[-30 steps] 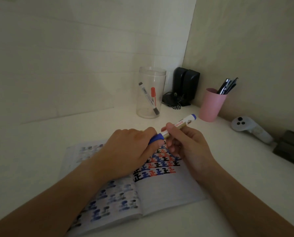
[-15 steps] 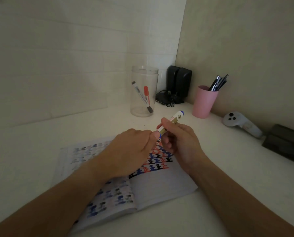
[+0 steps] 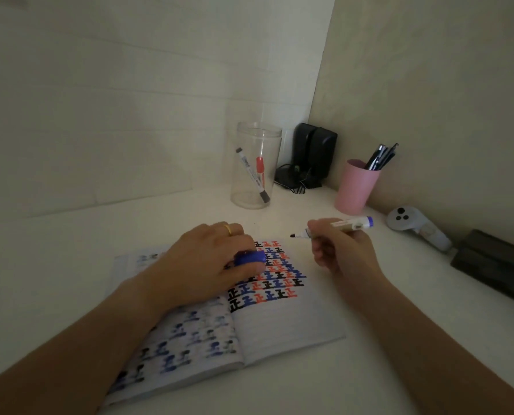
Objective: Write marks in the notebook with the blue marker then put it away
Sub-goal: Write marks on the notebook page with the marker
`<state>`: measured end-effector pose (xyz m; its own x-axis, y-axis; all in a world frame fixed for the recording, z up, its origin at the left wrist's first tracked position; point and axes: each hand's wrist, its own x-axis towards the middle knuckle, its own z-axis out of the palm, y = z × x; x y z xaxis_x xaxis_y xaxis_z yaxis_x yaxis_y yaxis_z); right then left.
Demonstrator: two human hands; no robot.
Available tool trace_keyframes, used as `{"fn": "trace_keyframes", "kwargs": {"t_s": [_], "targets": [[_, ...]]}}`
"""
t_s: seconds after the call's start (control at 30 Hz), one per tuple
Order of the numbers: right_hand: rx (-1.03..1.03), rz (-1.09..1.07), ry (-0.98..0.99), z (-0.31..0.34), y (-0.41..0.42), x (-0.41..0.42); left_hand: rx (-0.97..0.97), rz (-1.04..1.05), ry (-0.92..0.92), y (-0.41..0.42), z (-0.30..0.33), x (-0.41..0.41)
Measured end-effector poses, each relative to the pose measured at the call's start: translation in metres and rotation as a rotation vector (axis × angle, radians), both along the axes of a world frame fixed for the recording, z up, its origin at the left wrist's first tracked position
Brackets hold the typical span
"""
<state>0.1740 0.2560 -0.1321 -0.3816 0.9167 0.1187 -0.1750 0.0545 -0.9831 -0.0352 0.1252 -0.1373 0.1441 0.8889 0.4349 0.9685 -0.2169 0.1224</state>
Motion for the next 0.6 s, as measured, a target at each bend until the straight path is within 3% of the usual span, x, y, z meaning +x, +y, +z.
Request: {"fn": "trace_keyframes", "kwargs": {"t_s": [0.17,0.4,0.6], "targets": [[0.098,0.044,-0.212,0.01,-0.022,0.024,-0.049,0.004,-0.009,0.002,-0.002,-0.005],[0.269,-0.065,-0.329,-0.017,-0.049,0.038,-0.048,0.017,0.0,0.002,-0.001,-0.002],[0.294,-0.046,-0.378,-0.019,-0.049,0.038,-0.046,0.026,-0.016,0.002,-0.002,-0.003]]}}
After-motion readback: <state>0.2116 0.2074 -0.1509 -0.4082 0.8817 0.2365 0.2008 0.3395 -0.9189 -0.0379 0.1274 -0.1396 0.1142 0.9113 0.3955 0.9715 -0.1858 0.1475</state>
